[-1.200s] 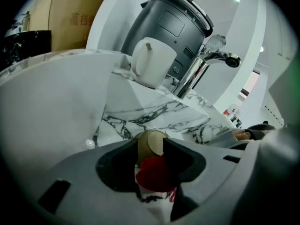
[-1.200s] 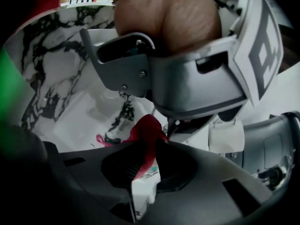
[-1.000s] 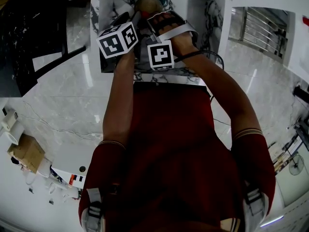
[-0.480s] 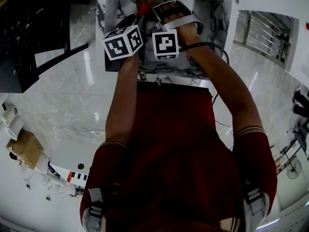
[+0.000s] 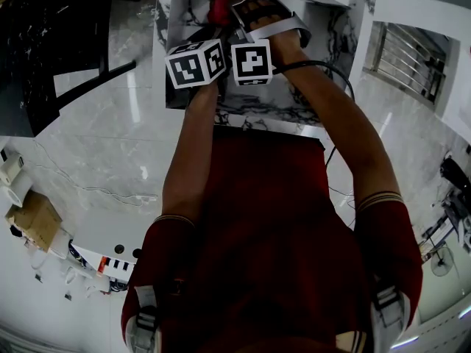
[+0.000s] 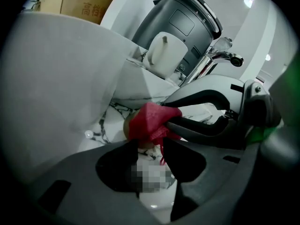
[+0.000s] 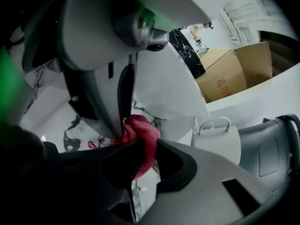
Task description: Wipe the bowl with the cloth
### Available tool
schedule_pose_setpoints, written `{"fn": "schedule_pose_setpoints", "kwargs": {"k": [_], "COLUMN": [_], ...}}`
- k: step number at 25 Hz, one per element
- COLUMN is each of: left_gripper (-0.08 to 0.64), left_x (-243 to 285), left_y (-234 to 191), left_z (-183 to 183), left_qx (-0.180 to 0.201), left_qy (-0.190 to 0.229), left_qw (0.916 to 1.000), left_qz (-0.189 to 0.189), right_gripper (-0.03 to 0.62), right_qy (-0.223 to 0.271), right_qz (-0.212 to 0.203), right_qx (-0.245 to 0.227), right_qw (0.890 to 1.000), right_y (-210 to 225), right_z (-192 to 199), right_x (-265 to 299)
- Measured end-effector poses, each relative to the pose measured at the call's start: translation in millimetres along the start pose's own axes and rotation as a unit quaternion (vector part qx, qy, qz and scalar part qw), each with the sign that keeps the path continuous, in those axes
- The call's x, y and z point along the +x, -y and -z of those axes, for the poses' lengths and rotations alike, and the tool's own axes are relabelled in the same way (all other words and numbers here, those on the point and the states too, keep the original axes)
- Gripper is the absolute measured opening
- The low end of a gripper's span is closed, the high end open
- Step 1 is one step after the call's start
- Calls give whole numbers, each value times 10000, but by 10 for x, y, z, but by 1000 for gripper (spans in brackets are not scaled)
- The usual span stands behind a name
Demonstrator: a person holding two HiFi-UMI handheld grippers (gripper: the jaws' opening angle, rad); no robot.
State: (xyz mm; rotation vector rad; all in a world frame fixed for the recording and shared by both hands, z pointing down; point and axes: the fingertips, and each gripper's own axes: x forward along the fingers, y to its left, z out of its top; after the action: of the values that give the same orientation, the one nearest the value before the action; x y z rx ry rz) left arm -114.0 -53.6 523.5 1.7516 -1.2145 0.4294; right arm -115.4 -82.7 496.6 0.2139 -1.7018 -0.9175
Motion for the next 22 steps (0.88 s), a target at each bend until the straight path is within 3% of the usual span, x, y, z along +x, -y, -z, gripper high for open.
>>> {"fn": "schedule_pose_setpoints", "kwargs": {"k": [22], "left_gripper": [152], "left_x": [191], "left_y": [-117], "left_z": [-274], "left_qx": [-212], "left_qy": [143], "left_qw": [9997], "left_qz": [-33], "right_gripper": [66], "right_qy": [-226], "right_qz": [293], "right_qx": [545], "right_qw": [9978], "right_y": [276], "right_z": [254], "right_x": [263]}}
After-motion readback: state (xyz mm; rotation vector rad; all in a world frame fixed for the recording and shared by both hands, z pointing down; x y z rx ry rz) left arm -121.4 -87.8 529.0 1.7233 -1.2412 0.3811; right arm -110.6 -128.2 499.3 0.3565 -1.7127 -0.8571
